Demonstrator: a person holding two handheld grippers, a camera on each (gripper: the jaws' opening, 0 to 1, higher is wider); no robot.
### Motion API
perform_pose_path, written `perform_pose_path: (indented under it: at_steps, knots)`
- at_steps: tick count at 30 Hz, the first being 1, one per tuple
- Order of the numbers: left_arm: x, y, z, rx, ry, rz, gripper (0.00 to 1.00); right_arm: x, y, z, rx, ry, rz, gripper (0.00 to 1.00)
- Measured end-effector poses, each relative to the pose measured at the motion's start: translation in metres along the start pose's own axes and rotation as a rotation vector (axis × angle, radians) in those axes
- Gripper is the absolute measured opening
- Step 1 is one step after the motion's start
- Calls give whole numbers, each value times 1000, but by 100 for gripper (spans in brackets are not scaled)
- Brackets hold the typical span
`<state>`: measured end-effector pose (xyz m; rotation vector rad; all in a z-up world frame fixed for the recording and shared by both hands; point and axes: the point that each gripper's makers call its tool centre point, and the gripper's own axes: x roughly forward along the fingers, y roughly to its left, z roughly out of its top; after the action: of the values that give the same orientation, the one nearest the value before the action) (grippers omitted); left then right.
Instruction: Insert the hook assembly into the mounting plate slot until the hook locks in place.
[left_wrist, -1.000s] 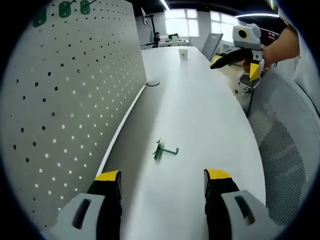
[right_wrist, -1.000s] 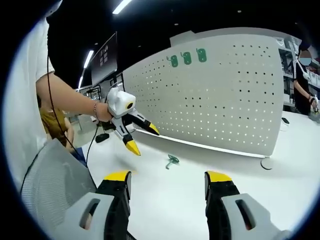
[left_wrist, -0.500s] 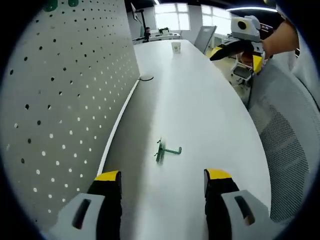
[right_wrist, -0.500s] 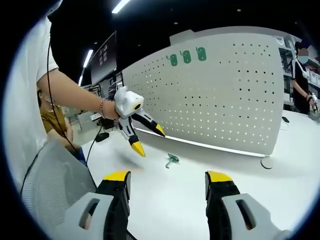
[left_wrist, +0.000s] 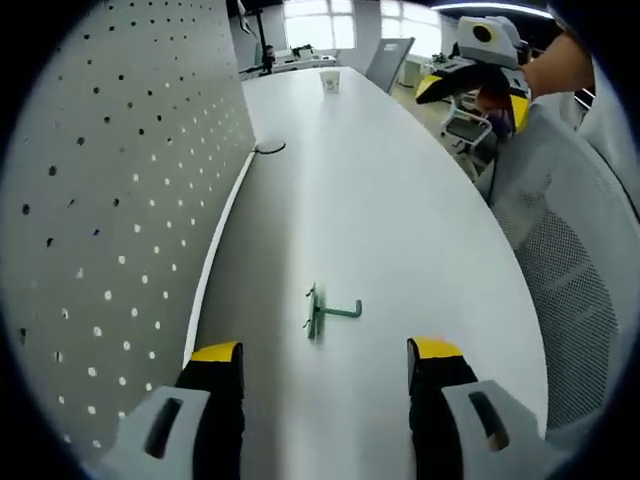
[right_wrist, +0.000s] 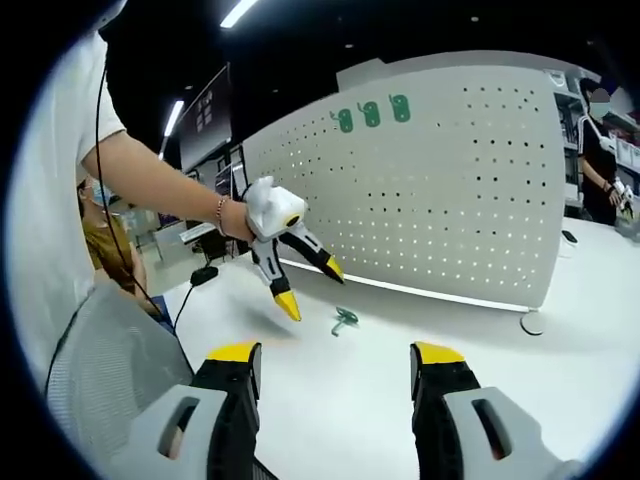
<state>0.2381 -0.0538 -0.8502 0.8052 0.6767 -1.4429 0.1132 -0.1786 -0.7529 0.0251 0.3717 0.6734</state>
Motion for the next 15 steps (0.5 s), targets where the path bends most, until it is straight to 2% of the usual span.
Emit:
perform_pose_path:
  at_steps: [12, 15]
  knots:
    - [18, -1, 0, 67, 55, -57, 66, -2, -2, -1, 13, -2, -13, 58]
    - [21, -2, -3, 105, 85, -77, 66, -3, -2, 1, 15, -4, -16, 58]
